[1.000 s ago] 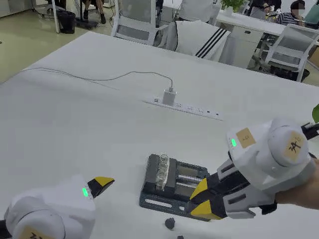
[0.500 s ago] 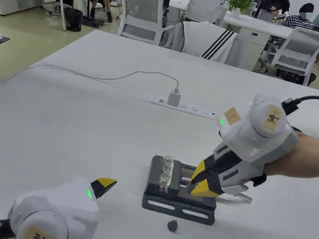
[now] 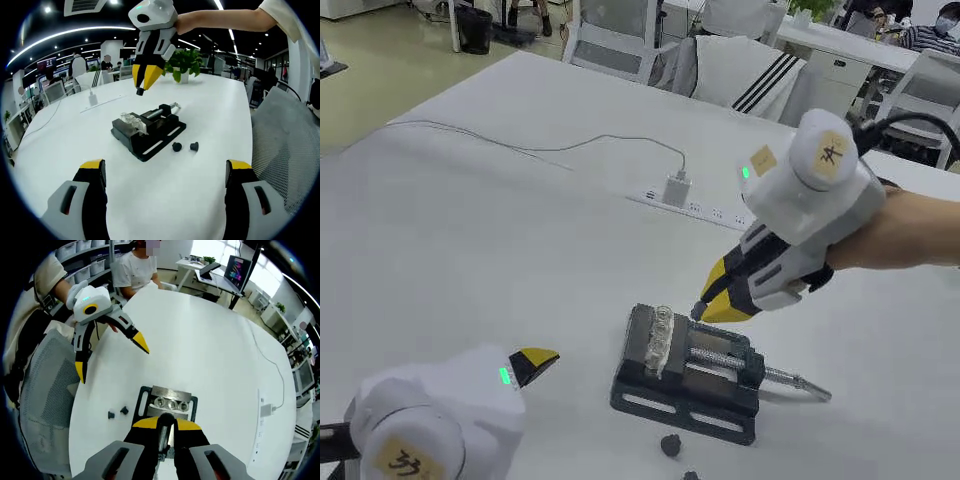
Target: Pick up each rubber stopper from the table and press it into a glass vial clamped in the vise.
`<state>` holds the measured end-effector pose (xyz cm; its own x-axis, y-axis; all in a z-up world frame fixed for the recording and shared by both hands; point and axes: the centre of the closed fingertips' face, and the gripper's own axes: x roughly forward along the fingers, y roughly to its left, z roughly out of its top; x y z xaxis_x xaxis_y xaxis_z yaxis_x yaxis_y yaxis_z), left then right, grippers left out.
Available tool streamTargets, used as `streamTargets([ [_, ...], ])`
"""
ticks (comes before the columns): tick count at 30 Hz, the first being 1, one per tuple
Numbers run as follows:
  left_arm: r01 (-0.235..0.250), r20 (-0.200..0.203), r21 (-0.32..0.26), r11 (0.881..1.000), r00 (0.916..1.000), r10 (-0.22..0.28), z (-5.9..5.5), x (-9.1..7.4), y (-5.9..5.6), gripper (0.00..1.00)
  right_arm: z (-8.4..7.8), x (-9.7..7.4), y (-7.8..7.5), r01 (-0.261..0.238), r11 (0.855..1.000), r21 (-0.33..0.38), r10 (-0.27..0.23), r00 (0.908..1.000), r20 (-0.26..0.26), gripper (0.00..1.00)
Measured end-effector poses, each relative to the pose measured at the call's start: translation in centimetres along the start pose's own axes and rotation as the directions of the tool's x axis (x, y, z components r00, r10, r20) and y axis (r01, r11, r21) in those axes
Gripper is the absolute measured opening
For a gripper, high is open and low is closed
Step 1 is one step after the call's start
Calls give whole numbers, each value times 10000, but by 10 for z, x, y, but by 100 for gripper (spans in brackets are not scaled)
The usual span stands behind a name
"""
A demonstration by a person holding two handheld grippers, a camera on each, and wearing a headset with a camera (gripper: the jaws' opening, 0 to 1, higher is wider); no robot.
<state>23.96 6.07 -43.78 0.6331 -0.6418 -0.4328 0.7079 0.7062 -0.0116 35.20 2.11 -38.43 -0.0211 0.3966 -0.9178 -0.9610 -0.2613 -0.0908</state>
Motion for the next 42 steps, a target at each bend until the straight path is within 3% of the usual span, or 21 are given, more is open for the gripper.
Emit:
streamTargets([
  [7, 28, -59, -52, 10000, 10000, -28, -2, 2, 1, 99, 5, 6, -18, 8, 9997, -242, -17, 9993, -377, 6],
  [13, 68, -48, -89, 9999, 10000, -68, -1, 5, 1, 99, 3, 19, -18, -303, 9977, -599, 243, 9947, -996, 6],
  [20, 138, -87, -148, 9998, 9999, -139, -4, 8, -1, 99, -6, 36, -26, -734, 9930, -922, 541, 9789, -1969, 6],
  [34, 102, -60, -319, 9994, 9999, -104, -7, 8, 1, 99, -4, 45, -26, -1414, 9864, -834, 1185, 9650, -2340, 6],
  [42, 42, -53, -493, 9988, 10000, -45, -11, 7, 2, 99, -7, 49, -27, -1531, 9843, -880, 1268, 9597, -2507, 6],
])
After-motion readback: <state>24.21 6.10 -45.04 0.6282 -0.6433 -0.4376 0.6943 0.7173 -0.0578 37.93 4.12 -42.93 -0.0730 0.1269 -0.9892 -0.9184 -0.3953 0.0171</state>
